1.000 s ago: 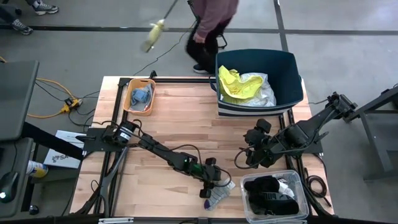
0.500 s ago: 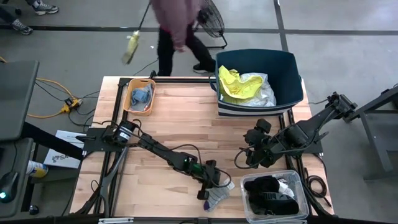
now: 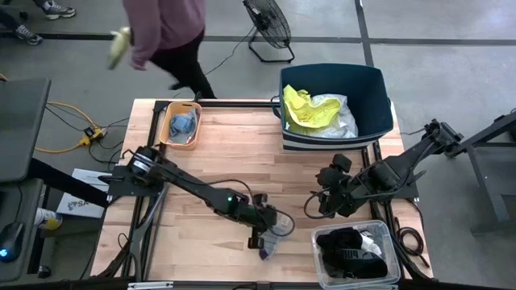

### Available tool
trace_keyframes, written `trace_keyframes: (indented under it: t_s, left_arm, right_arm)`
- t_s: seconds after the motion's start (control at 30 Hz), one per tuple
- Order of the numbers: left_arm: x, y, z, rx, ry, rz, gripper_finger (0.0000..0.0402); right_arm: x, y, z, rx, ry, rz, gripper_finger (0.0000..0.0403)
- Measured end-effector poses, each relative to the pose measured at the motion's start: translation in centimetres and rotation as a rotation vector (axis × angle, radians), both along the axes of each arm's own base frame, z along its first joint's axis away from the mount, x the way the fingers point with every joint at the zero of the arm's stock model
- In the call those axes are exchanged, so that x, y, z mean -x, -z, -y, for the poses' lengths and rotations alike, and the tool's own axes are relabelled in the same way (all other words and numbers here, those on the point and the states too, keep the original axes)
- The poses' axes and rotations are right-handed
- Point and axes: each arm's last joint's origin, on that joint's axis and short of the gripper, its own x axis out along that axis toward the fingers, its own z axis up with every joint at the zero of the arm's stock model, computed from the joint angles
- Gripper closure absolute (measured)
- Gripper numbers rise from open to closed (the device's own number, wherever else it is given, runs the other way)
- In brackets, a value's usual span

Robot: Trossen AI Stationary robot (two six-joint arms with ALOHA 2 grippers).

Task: Pick & Place Cloths
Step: Put the gray and purple sock into the yellow bin

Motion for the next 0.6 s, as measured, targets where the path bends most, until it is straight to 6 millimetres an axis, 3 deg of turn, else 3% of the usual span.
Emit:
trace_keyframes:
  t_s: [0.37, 0.6]
  left_arm:
    - [4.1, -3.8, -1.6, -0.195, -0.233, -0.110, 0.0401]
    - [6.7, -6.2, -3.0, -0.364, -0.469, -0.072, 0.0401]
  right_arm:
    - [0.0, 0.0, 0.0, 0.001, -0.001, 0.000, 0.0157]
    - [0.0, 0.0, 0.0, 0.001, -0.001, -0.001, 0.0157]
